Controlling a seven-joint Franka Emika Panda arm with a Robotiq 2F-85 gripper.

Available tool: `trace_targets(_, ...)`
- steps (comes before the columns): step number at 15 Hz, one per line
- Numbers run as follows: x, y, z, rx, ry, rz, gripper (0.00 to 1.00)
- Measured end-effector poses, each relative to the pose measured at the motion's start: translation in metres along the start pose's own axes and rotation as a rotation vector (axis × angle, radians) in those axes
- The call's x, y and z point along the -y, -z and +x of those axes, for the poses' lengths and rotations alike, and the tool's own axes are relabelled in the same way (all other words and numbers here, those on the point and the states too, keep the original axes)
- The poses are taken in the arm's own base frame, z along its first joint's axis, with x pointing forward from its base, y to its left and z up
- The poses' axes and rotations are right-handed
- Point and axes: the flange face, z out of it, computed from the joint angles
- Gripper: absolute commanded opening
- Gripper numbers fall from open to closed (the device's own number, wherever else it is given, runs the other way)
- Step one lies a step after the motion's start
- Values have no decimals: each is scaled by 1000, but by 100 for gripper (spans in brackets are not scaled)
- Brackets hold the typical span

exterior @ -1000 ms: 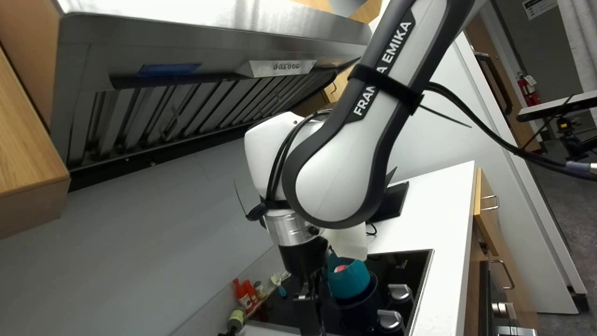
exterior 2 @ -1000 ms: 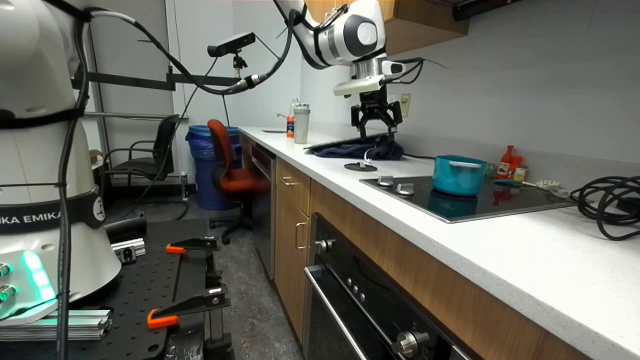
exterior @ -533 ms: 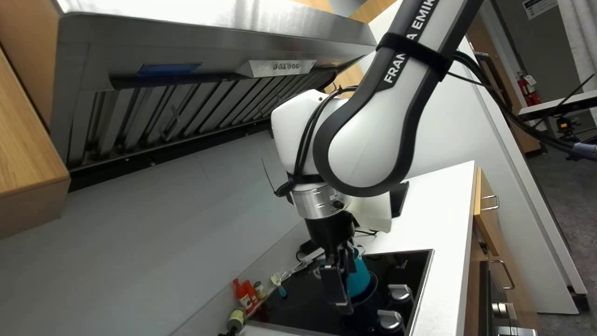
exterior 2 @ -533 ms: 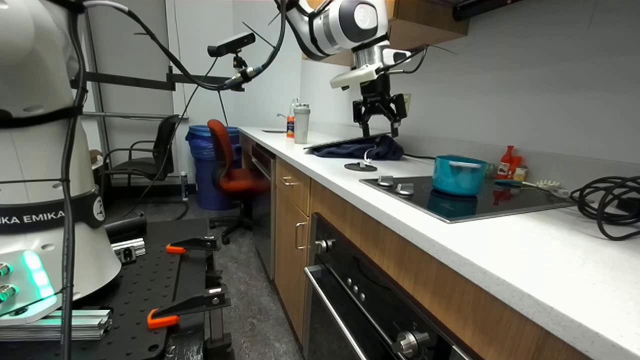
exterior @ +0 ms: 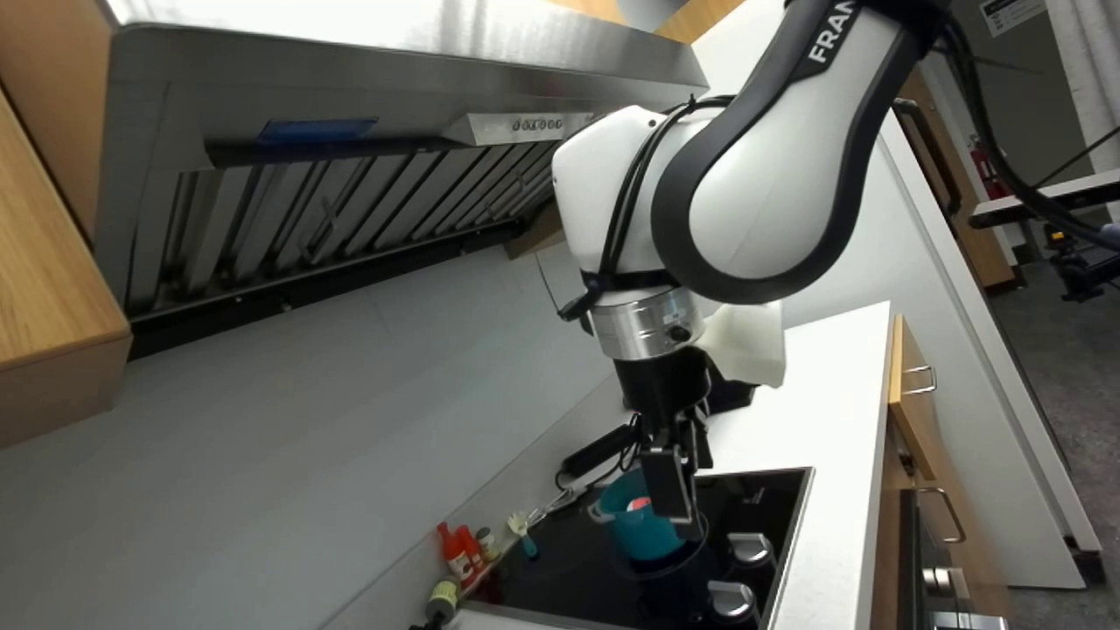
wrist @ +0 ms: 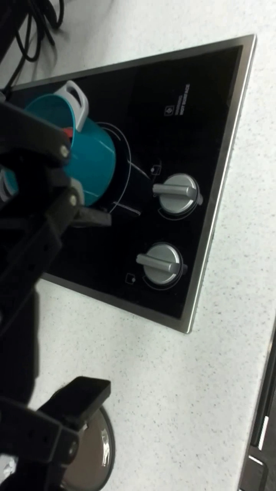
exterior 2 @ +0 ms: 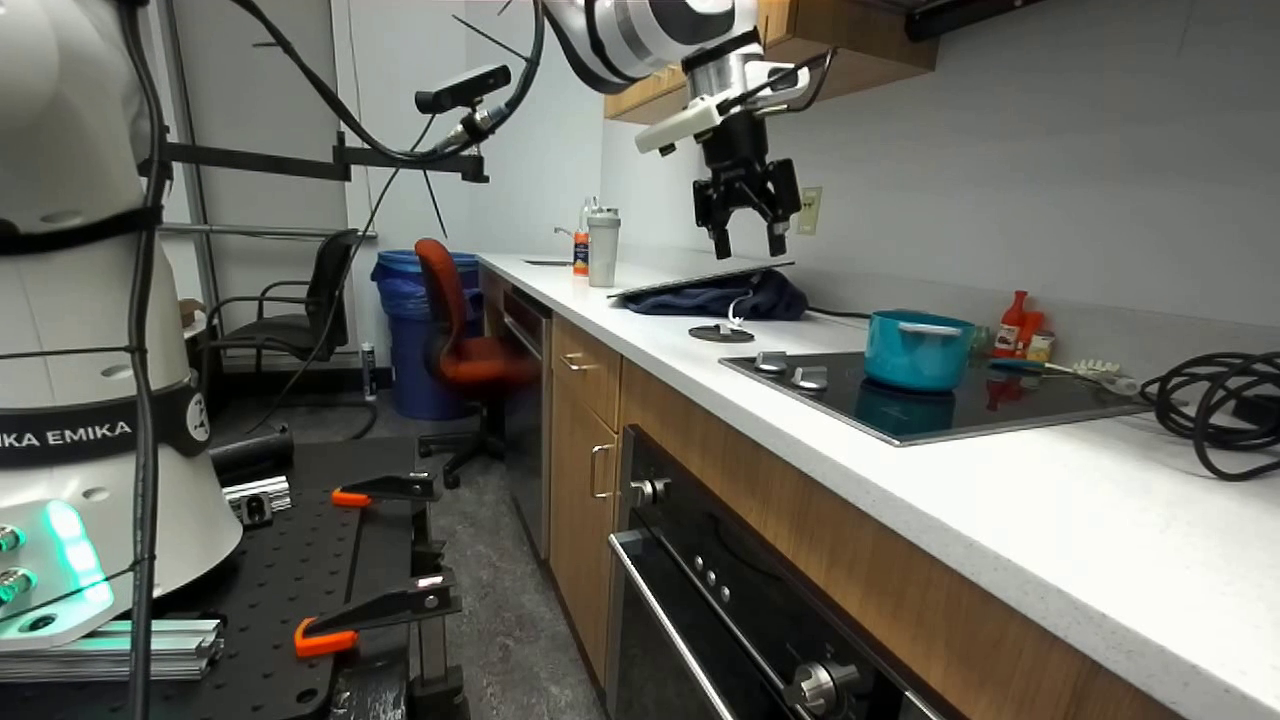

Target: Take the lid from the blue pot and put it on the left of the countertop

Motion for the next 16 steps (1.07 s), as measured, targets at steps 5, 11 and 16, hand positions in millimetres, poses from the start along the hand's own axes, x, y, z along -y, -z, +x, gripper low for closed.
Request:
trace_targets(5, -15, 30, -25, -32, -72, -45, 100)
trace_targets(11, -28, 57, -54, -65, -166, -77, 100)
trace_targets(16, -37, 82, -70, -109, -225, -89, 100)
